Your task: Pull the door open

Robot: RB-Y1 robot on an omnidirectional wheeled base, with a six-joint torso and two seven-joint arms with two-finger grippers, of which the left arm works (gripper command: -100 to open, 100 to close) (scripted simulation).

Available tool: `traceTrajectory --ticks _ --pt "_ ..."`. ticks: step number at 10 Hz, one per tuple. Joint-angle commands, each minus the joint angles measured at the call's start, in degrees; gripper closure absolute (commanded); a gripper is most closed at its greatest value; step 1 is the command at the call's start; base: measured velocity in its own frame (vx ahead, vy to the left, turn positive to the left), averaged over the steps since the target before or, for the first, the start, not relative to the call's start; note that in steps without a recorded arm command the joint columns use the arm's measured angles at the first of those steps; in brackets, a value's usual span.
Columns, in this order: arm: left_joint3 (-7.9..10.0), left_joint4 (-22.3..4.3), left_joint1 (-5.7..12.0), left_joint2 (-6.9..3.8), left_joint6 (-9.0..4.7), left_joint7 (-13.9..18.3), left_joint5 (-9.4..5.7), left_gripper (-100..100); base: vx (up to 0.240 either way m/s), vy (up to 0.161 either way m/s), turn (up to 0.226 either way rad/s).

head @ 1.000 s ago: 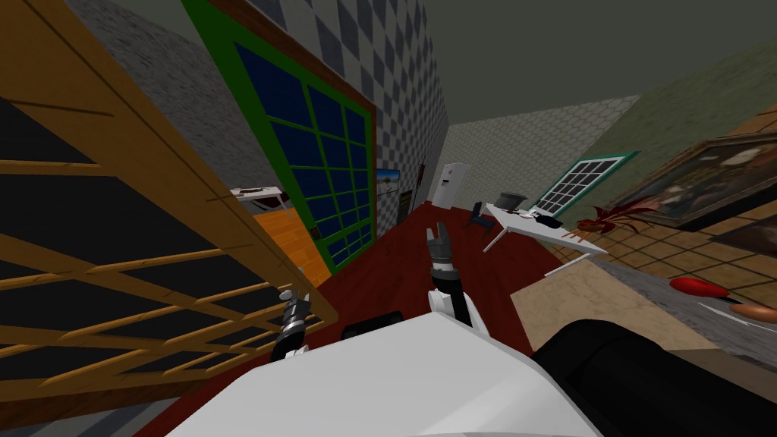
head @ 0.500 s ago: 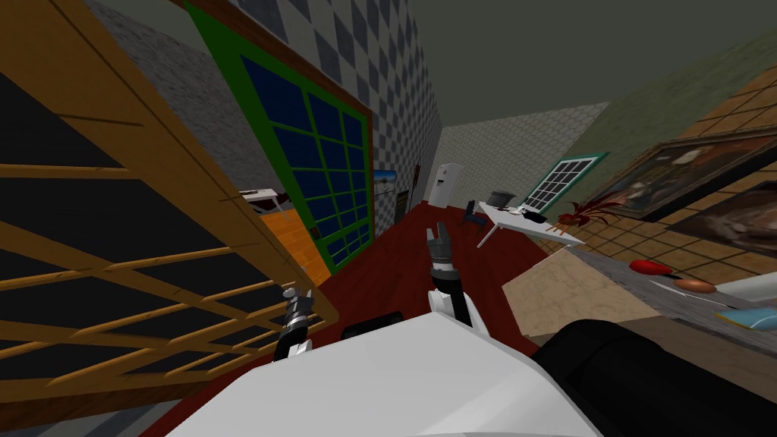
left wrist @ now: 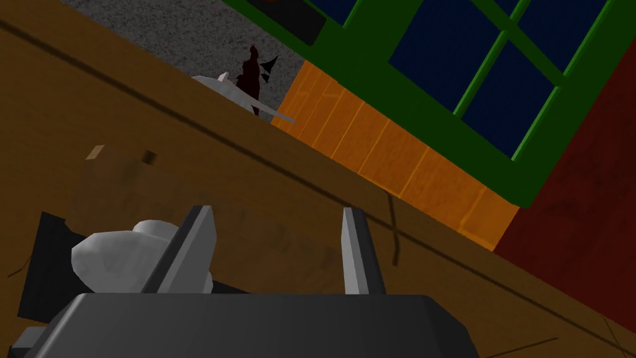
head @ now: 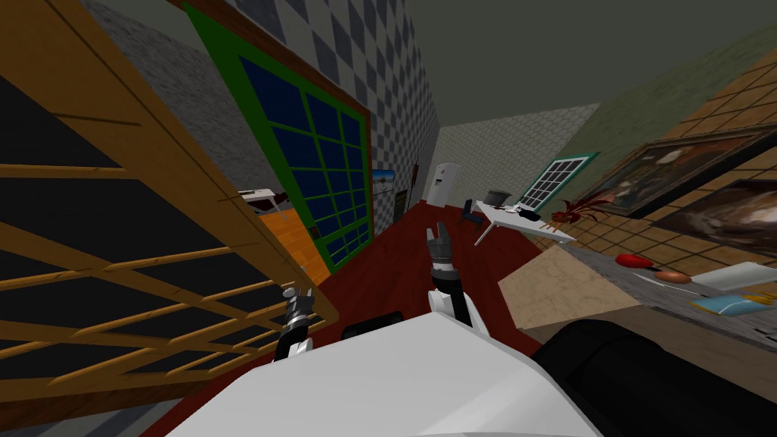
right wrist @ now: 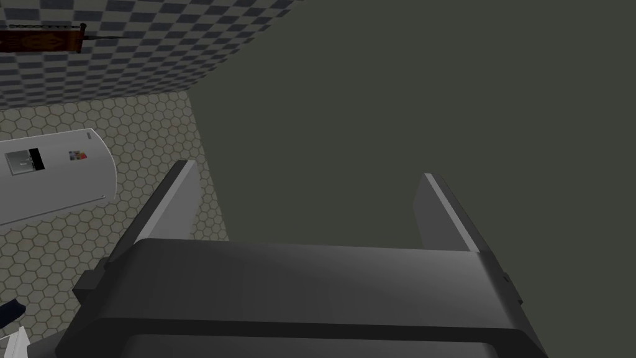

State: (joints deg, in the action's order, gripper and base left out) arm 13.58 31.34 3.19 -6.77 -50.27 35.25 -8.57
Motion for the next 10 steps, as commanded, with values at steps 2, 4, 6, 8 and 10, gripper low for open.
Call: traceTrajectory --ticks 2,4,6,8,10 --pt "0.13 1.77 -0.35 -0.48 0.37 2.52 -0.99 -100 -0.023 0.027 -0.021" --pt "-0.27 1.75 -0.06 -0.45 0.41 4.73 -1.65 -100 -0.072 0.045 -0.083" --pt "-1.06 1.72 0.53 -0.38 0.51 8.43 -2.99 -100 -0.069 0.036 -0.072" --pt "-1.06 1.72 0.53 -0.38 0.51 9.19 -2.99 -100 -0.052 0.016 -0.019" --pt "-1.87 1.68 1.13 -0.32 0.60 13.10 -4.35 -100 -0.064 0.021 -0.074"
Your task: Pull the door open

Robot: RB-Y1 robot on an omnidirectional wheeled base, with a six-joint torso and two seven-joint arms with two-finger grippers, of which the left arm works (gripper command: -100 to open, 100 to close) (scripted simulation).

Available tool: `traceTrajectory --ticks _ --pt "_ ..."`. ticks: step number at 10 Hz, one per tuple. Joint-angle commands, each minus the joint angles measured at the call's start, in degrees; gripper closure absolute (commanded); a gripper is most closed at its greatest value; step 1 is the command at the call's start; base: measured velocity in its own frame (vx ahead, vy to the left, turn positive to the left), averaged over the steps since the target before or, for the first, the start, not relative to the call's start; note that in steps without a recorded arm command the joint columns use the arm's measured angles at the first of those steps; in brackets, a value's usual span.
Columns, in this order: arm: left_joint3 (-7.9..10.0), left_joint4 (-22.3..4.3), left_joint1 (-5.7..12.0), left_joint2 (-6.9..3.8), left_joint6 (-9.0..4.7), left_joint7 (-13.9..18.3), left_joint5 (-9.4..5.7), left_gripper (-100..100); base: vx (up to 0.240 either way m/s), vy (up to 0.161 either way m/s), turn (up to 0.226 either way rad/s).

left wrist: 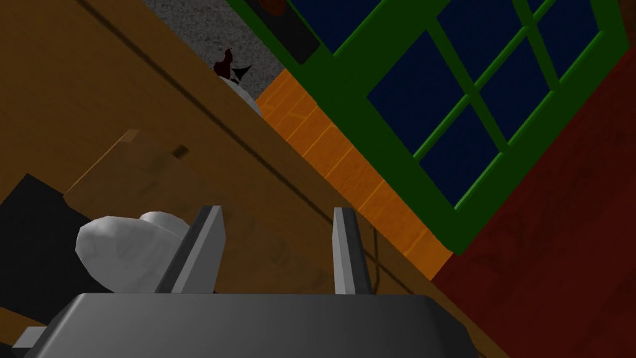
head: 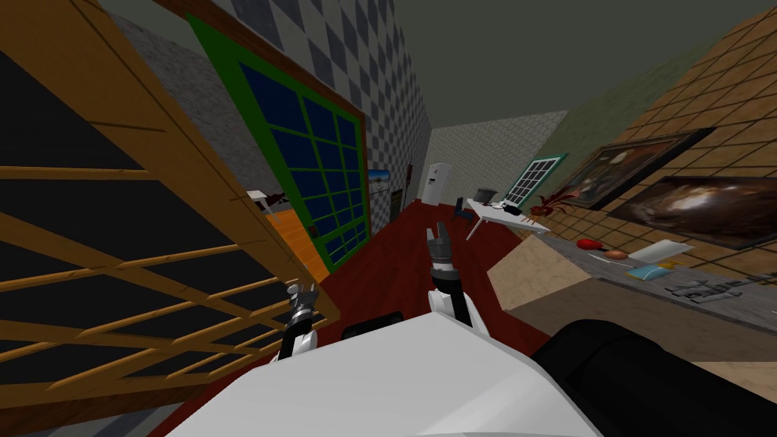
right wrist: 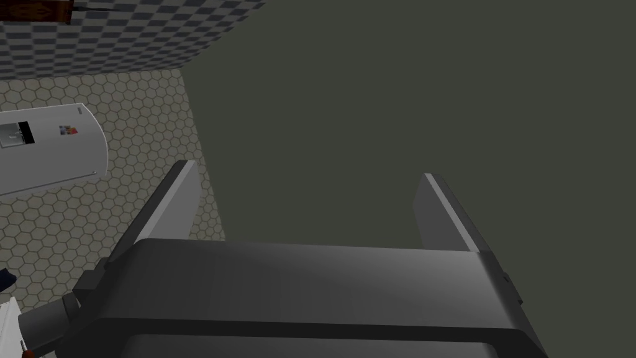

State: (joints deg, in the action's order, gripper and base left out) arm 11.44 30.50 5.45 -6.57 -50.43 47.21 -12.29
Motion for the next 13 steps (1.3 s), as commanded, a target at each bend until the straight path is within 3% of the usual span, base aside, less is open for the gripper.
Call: traceTrajectory --ticks 1,2,4,6,13 --pt "0.27 2.52 -1.13 -0.51 0.76 1.73 -0.63 -100 -0.066 0.032 -0.050" --pt "0.27 2.52 -1.13 -0.51 0.76 1.73 -0.63 -100 -0.019 0.016 0.000" --pt "-0.54 2.49 -0.53 -0.45 0.86 5.66 -1.99 -100 -0.060 0.018 -0.075" --pt "-0.54 2.49 -0.53 -0.45 0.86 6.23 -1.99 -100 -0.050 0.027 -0.020" --pt "-2.46 2.40 0.89 -0.29 1.08 17.05 -5.21 -100 -0.071 0.027 -0.063"
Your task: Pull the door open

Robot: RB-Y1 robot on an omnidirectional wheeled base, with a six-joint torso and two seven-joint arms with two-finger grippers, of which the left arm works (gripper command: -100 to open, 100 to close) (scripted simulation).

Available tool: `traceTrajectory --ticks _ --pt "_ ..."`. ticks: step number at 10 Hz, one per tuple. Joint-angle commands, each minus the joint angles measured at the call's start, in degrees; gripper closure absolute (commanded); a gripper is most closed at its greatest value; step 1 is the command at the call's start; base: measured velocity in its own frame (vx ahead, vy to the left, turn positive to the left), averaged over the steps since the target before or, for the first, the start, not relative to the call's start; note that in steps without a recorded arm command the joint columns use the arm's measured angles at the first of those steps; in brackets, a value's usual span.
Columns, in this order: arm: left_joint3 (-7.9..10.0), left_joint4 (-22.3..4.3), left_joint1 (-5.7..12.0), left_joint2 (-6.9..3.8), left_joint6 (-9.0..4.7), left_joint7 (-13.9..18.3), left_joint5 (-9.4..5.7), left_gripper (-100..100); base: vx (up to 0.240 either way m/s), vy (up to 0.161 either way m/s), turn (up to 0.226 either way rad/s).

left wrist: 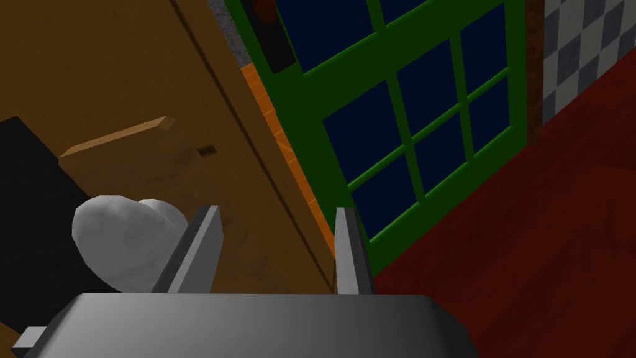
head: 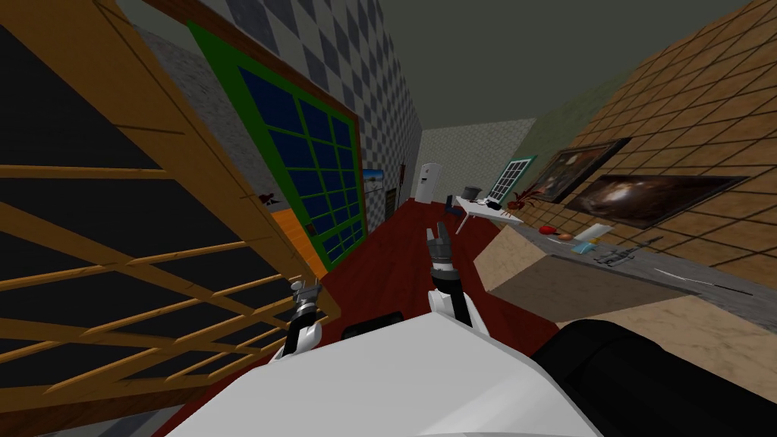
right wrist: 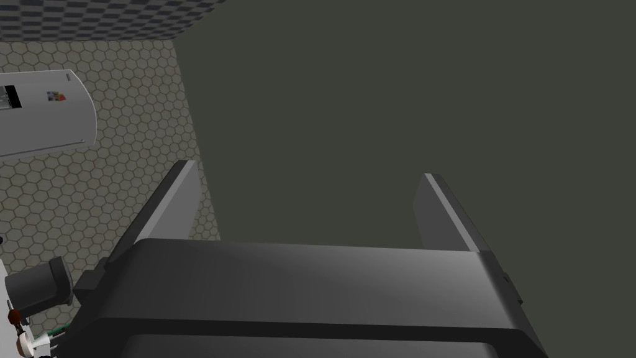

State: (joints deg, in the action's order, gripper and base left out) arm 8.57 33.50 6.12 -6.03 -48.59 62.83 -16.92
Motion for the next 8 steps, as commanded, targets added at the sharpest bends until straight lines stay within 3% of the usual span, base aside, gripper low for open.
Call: traceTrajectory --ticks 1,8 --pt "0.06 -0.63 0.48 -0.80 -0.72 2.86 -1.17 -100 -0.102 0.024 -0.088" --pt "-1.66 -0.71 1.75 -0.66 -0.52 13.43 -4.05 -100 -0.085 0.024 -0.063"
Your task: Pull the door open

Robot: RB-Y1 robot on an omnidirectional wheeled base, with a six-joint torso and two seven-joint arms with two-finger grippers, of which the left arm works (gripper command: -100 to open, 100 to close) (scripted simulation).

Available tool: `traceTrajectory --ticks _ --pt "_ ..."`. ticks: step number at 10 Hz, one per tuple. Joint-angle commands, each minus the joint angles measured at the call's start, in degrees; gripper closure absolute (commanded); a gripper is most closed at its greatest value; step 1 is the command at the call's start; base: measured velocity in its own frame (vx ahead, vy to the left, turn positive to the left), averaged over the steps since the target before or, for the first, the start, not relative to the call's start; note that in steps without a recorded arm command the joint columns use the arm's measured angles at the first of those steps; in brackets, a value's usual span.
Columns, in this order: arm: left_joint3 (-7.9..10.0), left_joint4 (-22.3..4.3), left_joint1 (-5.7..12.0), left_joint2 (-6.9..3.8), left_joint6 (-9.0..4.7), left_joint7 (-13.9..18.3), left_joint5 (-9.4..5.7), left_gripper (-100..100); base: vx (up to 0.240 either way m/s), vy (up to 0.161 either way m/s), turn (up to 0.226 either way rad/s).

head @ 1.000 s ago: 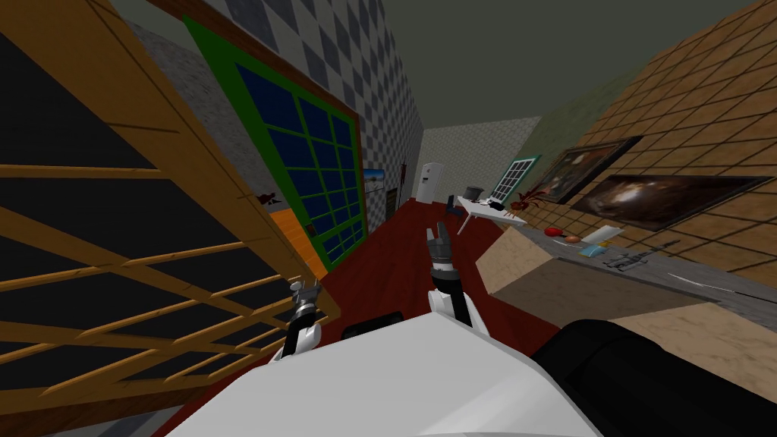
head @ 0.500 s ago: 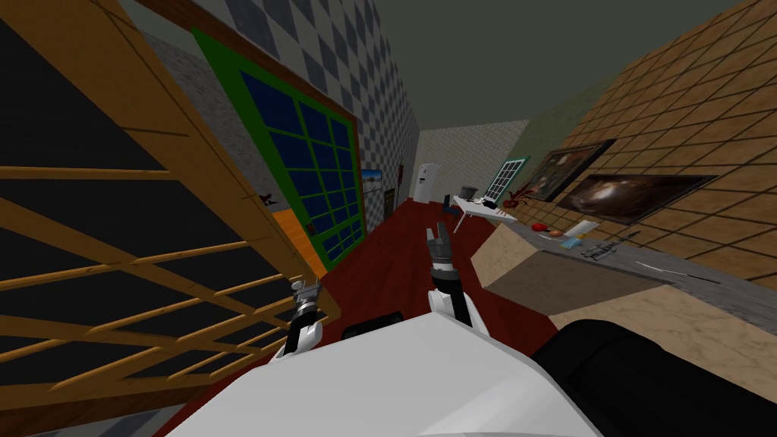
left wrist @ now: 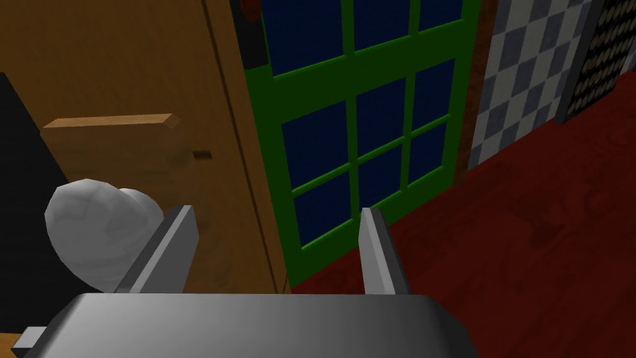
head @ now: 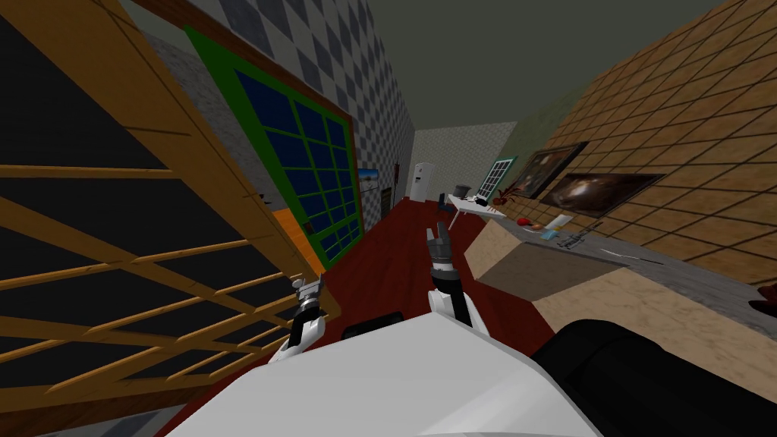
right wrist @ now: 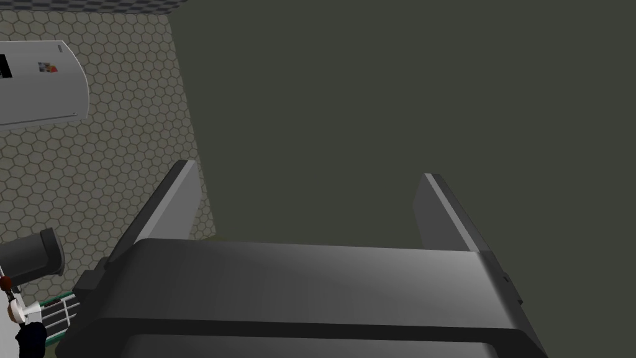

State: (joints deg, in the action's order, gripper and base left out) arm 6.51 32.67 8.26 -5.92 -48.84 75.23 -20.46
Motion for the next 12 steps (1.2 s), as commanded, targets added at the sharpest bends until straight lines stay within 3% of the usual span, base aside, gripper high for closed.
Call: traceTrajectory --ticks 1,4,5,6,8,10,12 --pt "0.19 0.12 -0.22 -0.75 -0.25 2.35 -0.88 -100 -0.104 0.021 -0.051" --pt "-0.32 0.10 0.16 -0.71 -0.19 5.37 -1.74 -100 -0.077 0.022 -0.037" --pt "-0.83 1.36 -0.49 0.25 0.63 4.41 -1.26 -100 -0.029 -0.008 -0.065" --pt "-0.90 1.50 -0.77 -1.25 1.48 6.05 -1.43 -100 -0.019 -0.005 -0.170" --pt "-0.90 1.40 -0.77 -1.25 1.48 6.05 -1.43 -100 -0.007 0.008 -0.048" --pt "-0.74 1.42 -0.97 -2.81 1.94 7.30 -1.62 -100 -0.010 0.018 -0.053" --pt "-0.68 1.39 -1.03 -3.32 2.08 7.71 -1.68 -100 -0.001 0.013 -0.019"
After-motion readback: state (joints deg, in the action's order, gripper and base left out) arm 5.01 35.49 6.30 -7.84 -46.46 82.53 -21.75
